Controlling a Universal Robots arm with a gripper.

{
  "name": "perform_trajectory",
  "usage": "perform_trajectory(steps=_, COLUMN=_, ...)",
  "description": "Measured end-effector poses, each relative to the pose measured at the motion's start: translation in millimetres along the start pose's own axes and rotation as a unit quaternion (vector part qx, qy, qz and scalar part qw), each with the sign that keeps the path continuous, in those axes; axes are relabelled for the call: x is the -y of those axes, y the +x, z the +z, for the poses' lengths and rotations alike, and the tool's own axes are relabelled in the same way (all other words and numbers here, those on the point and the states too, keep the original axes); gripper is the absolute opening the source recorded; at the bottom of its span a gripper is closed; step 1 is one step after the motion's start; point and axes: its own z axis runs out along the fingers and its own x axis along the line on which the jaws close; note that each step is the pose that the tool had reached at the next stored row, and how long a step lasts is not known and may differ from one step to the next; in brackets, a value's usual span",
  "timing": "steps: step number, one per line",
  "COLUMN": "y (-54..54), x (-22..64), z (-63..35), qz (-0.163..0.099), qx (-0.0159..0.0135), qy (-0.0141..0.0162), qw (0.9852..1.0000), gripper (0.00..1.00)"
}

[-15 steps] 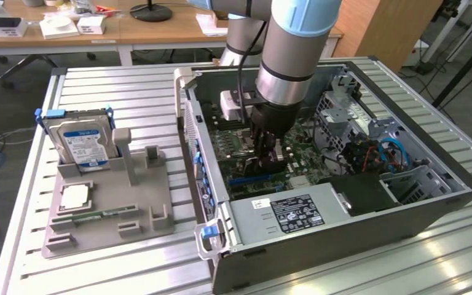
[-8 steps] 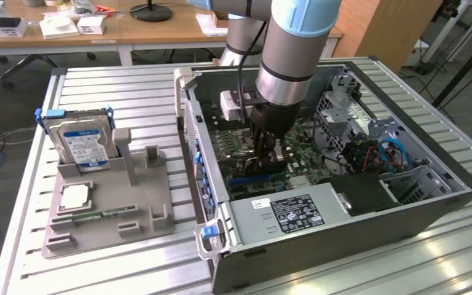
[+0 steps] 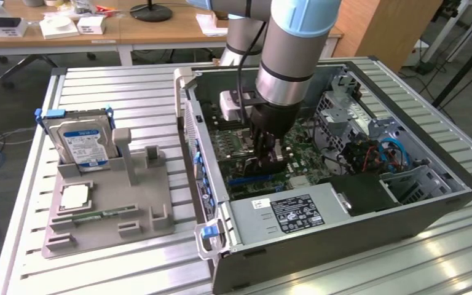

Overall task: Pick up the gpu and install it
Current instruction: 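Pick up the gpu and move the gpu toward the slot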

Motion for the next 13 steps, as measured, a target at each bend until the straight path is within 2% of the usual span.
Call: perform_trajectory(steps=13, y=0.0, x=-0.4, z=-0.4, qz=0.0, qx=0.0001, qy=0.0, qw=1.0, gripper=0.26)
